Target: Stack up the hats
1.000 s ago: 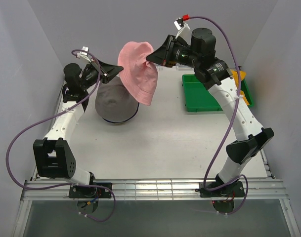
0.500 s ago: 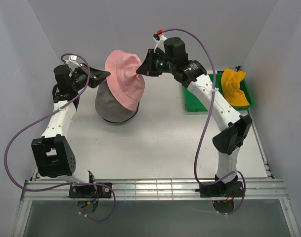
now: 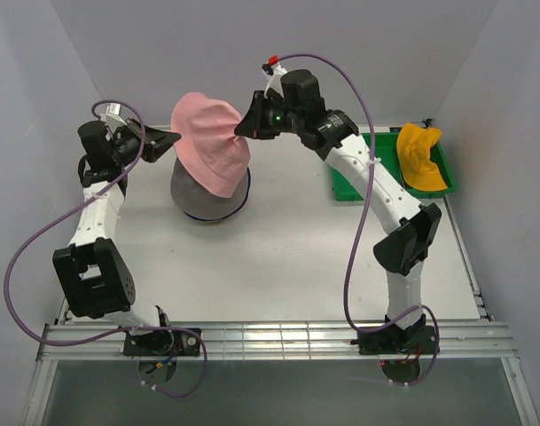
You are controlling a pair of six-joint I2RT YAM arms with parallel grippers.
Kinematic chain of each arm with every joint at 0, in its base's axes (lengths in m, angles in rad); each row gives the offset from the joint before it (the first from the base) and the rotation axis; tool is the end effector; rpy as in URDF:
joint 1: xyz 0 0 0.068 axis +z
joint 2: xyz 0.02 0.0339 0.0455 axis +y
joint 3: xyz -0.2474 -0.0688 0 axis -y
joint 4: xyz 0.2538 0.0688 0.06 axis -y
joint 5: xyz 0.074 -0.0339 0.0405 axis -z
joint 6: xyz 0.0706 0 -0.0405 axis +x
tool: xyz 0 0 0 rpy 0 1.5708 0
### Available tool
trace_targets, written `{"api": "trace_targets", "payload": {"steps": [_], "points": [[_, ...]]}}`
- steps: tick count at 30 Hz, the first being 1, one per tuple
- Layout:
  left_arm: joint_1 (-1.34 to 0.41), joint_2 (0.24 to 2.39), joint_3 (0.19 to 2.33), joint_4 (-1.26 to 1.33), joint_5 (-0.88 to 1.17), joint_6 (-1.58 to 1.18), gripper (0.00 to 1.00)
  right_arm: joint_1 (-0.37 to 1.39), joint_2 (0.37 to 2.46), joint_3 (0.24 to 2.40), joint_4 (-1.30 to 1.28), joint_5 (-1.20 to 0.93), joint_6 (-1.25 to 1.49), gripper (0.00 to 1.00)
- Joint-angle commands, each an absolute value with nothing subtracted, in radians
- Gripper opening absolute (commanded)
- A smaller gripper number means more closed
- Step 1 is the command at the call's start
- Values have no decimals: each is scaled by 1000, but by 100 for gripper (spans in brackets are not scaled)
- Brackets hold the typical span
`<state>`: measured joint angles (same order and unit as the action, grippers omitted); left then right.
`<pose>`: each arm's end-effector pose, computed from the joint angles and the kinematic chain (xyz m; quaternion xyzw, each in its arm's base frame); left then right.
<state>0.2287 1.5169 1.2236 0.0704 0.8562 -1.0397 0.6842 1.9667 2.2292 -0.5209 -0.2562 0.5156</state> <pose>0.3864 0.0352 0.3180 -0.2125 0.7261 -0.5220 0.3938 0.3626 0.3188 0.4292 -0.1438 0.7765 0.4252 0.4423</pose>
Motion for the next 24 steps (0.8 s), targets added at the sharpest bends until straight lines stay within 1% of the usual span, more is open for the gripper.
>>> {"api": "trace_targets", "payload": {"steps": [1,8,14,24], "points": [[259,1485,1212,55,868,-1006,0,696,1980,2261,-459,-238,499,8],[276,1471,1160,66,870,-1006,0,716,1999,2266,-436,-226,497,8],[288,1453,1129,67,858,-1000,0,727,2000,2246,-394,-229,495,10],[331,1411,1031,136,873,-1031,0,752,2022,2244,-351,-230,479,12]]}}
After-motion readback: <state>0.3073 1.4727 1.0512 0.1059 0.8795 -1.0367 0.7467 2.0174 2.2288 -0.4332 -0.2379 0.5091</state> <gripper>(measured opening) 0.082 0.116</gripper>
